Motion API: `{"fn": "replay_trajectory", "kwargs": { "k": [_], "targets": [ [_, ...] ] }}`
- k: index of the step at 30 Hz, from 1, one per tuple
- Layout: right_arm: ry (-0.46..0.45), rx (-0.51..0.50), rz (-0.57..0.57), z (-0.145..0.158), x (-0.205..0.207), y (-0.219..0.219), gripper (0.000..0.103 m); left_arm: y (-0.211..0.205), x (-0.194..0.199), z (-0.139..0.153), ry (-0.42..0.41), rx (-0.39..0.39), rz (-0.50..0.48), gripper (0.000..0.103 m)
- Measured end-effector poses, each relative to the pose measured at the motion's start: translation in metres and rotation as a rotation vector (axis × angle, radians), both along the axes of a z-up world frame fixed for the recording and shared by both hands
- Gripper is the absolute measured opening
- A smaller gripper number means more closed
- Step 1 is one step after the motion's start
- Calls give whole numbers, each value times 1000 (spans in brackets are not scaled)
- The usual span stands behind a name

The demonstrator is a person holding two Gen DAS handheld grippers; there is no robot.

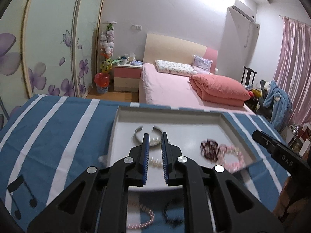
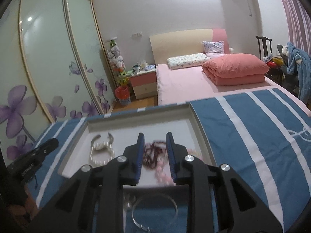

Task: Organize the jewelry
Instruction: 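Open both tools to drop the bracelets into the tray, then withdraw, then move the right tool around the thin silver bangle while the left grasps the pink pearl bracelet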

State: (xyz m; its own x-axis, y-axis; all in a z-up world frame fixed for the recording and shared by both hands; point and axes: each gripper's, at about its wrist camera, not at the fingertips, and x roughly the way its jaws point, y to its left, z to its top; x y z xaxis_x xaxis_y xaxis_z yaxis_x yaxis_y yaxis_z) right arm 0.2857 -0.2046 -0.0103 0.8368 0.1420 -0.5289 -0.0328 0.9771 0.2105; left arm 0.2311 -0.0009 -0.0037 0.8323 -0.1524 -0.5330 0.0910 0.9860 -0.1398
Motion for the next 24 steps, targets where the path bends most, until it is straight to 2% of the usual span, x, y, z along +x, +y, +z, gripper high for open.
{"fn": "replay_trajectory", "kwargs": {
  "k": [4,6,8,11,14,16,18,20,24],
  "targets": [
    [63,-41,13,-15,-22,-1,24,11,-25,-11,32,32,3,15],
    [98,-50,16,-23,-30,-3,24,16,-34,-16,46,41,13,29],
    [145,-57,23,-33,-38,-3,24,21,-43,-23,61,60,24,38],
    [200,-79,44,-49,-45,0,24,28,-52,-33,94,81,30,39],
    [239,-102,56,-61,-45,5,36,34,-56,-43,126,88,42,49],
    [251,-103,67,-63,-44,9,42,37,-59,-49,141,96,46,50],
    [261,-122,88,-64,-44,17,56,39,-60,-52,150,101,45,53],
    [271,-140,112,-65,-44,22,63,40,-61,-53,153,104,46,57],
    [301,-179,123,-71,-38,33,70,43,-63,-56,164,104,44,60]
  ]
}}
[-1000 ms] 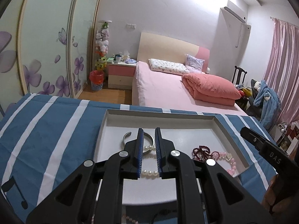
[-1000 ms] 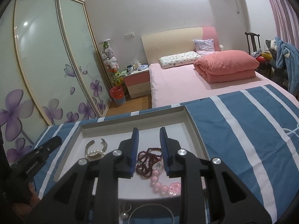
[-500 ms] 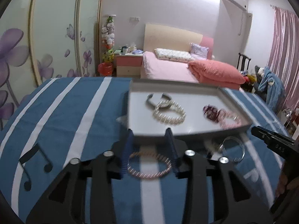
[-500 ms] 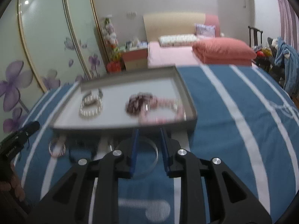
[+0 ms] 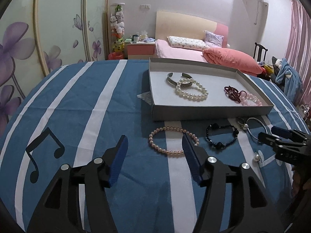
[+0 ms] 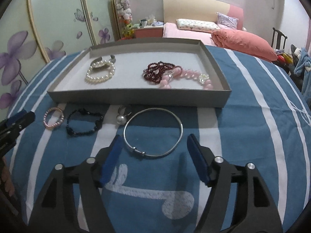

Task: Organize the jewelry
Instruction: 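Move the right tool around the thin silver bangle while the left grasps the pink pearl bracelet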

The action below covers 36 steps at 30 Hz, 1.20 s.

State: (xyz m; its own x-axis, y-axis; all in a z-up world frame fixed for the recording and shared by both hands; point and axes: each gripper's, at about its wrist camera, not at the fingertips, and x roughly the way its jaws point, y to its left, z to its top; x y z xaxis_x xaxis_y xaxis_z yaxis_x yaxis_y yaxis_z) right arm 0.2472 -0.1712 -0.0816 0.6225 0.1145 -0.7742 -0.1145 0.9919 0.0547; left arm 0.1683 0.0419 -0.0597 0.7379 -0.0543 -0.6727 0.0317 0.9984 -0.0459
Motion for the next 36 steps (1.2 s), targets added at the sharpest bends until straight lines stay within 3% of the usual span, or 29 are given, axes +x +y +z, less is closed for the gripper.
{"fn": "replay_trajectory", "kwargs": {
  "k": [14,25,31,36],
  "targets": [
    [27,-52,11,-7,22,10,74,-14,2,-2,28,31,-36,65],
    [33,-51,11,-5,-7,-13,71,-11,19,-10,83,54,-19,63],
    [29,-50,3,-6,-12,-17,72,-10,34,-20,148,54,-19,44],
    [26,-49,3,-6,-13,-17,72,-13,35,-21,145,82,-23,20]
  ]
}}
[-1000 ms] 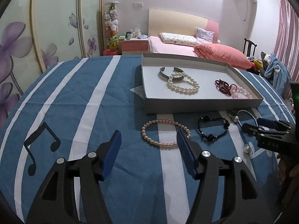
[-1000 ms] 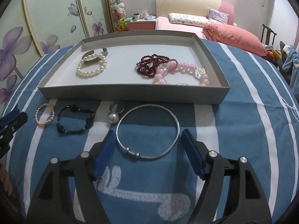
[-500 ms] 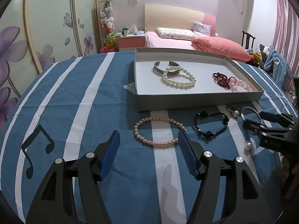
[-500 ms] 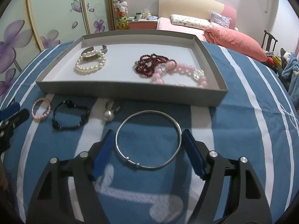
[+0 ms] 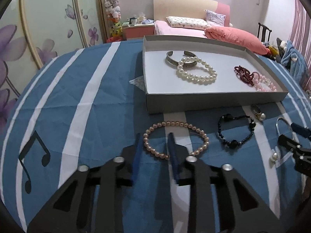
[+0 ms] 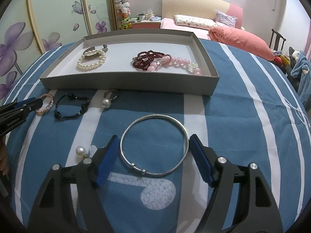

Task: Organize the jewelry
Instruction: 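Move the right tool around the thin silver bangle while the left grasps the pink pearl bracelet, then carry the pink pearl bracelet to the tray with the left tool while the right lifts the silver bangle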

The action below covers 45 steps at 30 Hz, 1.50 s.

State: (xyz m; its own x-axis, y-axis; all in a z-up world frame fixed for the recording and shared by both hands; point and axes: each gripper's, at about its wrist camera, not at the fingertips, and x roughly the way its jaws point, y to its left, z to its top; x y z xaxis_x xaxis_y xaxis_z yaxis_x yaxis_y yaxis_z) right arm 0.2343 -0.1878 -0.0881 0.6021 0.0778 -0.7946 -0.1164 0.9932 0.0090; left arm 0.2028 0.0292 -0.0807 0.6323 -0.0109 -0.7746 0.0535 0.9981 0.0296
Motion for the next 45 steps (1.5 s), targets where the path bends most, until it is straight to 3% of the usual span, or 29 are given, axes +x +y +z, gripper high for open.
{"fn": "replay_trajectory", "kwargs": {
  "k": [12,16,28,39,45],
  "targets": [
    [1,-1,0,0,0,0,72,-4,-1,1,1,36,-17,17],
    [1,-3,-1,0,-1,0,72,-2,-4,2,0,29,-26,6],
    [-3,0,-13,-1,-4,-4,71,5,-26,24,-86,-102,-76,6],
    [8,-6,-11,-2,-4,-4,74,-1,-37,44,-144,-150,-107,6],
    [12,-8,-9,-2,-7,-6,71,-1,-42,51,-167,-173,-109,6]
  ]
}}
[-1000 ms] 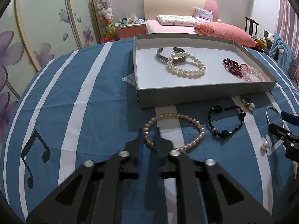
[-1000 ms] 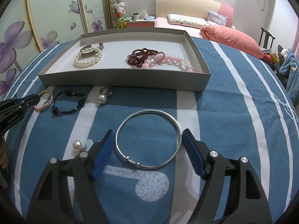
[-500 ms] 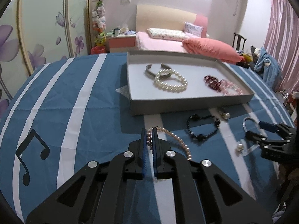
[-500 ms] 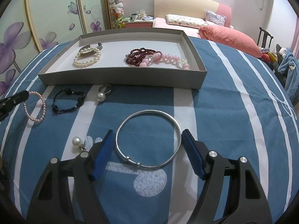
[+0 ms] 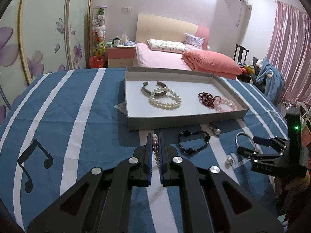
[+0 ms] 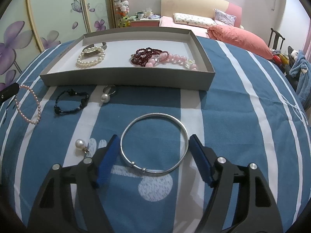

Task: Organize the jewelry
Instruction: 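Carry the pink pearl bracelet to the tray with the left tool while the right lifts the silver bangle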

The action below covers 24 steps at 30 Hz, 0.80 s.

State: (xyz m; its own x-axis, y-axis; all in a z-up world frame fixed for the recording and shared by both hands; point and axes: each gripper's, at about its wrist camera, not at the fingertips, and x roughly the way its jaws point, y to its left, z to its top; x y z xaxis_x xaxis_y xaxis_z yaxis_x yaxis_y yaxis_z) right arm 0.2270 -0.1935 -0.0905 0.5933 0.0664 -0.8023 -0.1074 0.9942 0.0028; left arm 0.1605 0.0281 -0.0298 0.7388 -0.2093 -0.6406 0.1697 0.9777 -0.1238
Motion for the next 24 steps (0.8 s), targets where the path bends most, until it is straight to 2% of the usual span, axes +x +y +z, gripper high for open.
{"fn": "replay_trajectory", "kwargs": {
  "k": [15,24],
  "targets": [
    [-52,48,-17,10,-16,2,71,-5,-12,6,-30,-31,-12,6],
    [-115,86,-35,20,-27,3,71,-10,-21,7,-55,-48,-5,6]
  ]
}}
